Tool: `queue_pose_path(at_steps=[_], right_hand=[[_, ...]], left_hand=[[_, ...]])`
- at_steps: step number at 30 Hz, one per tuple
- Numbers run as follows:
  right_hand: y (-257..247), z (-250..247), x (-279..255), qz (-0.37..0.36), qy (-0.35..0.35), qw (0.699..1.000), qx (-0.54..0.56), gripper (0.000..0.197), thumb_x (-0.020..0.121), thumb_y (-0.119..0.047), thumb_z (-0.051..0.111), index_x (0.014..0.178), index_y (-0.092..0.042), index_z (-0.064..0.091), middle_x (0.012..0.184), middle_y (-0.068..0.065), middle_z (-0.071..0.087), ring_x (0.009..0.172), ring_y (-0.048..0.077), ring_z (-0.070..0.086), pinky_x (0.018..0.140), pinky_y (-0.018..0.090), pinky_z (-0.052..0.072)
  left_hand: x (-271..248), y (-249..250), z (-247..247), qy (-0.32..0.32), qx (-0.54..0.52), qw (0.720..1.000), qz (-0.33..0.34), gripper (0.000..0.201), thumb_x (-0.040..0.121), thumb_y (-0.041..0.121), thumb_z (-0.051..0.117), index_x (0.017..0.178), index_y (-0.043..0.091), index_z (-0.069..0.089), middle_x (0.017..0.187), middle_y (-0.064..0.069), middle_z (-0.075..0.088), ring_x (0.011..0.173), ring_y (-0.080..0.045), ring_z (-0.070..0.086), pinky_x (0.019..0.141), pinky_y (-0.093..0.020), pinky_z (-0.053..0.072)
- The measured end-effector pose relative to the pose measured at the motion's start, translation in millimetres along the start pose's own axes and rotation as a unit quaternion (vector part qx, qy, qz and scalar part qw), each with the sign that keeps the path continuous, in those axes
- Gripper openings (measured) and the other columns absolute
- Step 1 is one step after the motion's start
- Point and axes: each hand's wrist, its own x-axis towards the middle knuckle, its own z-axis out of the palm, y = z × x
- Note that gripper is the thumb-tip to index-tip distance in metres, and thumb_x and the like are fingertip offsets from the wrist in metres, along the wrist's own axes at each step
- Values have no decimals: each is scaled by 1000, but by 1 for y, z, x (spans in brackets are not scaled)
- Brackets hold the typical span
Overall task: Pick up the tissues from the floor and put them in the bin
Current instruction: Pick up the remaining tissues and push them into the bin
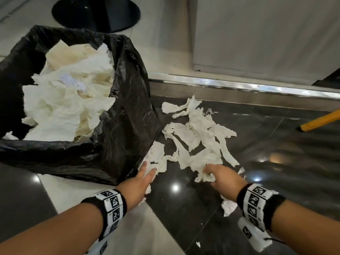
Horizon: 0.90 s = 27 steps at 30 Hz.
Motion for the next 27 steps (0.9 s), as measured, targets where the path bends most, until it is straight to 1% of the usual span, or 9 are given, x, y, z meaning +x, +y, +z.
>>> queue_pose_path(at_steps=[2,6,10,12,14,17,21,25,27], right_hand=[[11,-4,-4,27,29,999,-1,18,85,-40,62,96,-28,56,101,-5,56,99,14,56,77,24,37],[38,-4,-6,30,17,999,-35,35,72,-55,70,86,-27,53,113,-7,43,100,12,49,79,22,37],[58,24,-17,-30,-90,985,-145,34,71,-47,69,97,-28,58,144,-4,25,119,22,44,97,33,44],[61,37,-21,-77,-119,979,-148,25,78,-36,63,98,-30,50,140,-2,31,115,24,48,94,31,43],[56,37,-19,-77,-110,986,-99,20,79,-27,58,89,-34,43,114,-6,50,102,16,55,85,23,42],[40,20,-9,-29,-43,998,31,30,75,-21,59,76,-48,46,88,-14,59,88,9,59,81,23,47],[-1,-53,5,-38,70,976,202,35,80,-6,64,75,-39,55,87,1,64,65,7,59,66,19,45],[-67,-148,3,-127,155,900,388,31,82,3,61,69,-25,57,71,-10,62,68,13,58,69,30,42],[-109,-187,-1,-193,180,858,441,33,82,4,61,69,-26,56,63,-13,60,67,11,57,69,31,43]], left_hand=[[4,7,2,-15,97,995,16,57,96,10,39,147,5,13,157,-17,-9,140,-41,18,110,-40,31],[8,6,3,-64,76,995,-5,52,92,6,43,141,12,24,144,-16,33,120,-31,53,97,-35,42],[-3,1,1,-59,31,997,47,27,92,17,47,119,15,50,125,-9,49,108,-27,57,93,-31,42],[-16,1,-9,-38,-13,997,68,28,91,29,51,115,16,54,119,-7,51,107,-25,55,91,-28,40],[-30,2,-32,-8,-91,993,78,27,87,34,55,108,18,57,110,-3,52,105,-23,55,89,-27,41],[-61,3,-88,67,-184,971,135,13,84,30,60,88,18,59,89,10,46,90,-9,53,75,-15,35],[-127,1,-186,179,-195,950,166,16,83,41,60,76,28,54,82,14,47,78,-3,50,70,-14,39],[-180,-29,-267,421,-178,887,67,19,77,56,58,74,39,49,82,20,54,80,8,53,69,-4,38],[-180,-54,-294,435,-185,881,-13,29,75,62,57,87,36,55,90,18,55,83,4,54,67,-11,38]])
